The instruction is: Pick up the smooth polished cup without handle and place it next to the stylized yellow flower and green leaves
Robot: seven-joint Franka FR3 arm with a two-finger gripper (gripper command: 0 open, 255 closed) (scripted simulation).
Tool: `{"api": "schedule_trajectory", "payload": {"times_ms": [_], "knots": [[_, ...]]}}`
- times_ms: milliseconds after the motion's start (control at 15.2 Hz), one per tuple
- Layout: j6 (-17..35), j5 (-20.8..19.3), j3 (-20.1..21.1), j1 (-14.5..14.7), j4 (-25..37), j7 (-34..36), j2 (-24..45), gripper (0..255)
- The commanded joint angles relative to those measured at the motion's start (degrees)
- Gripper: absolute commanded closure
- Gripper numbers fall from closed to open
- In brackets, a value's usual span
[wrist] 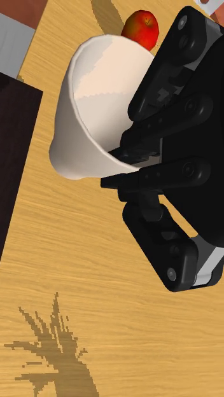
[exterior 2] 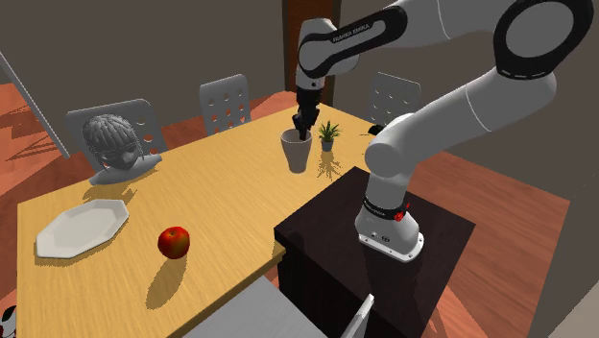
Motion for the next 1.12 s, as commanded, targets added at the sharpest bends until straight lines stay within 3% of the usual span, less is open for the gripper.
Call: {"api": "schedule_trajectory", "payload": {"times_ms": [0,528,1056], "knots": [[-0.5,-1.6,-2.0,-1.5,1.0,-2.3,0.7,255],[0.5,-7.8,-12.3,-7.4,7.7,-14.1,9.4,255],[1.2,-9.4,-21.8,-9.6,18.5,-25.7,21.4,255]]}}
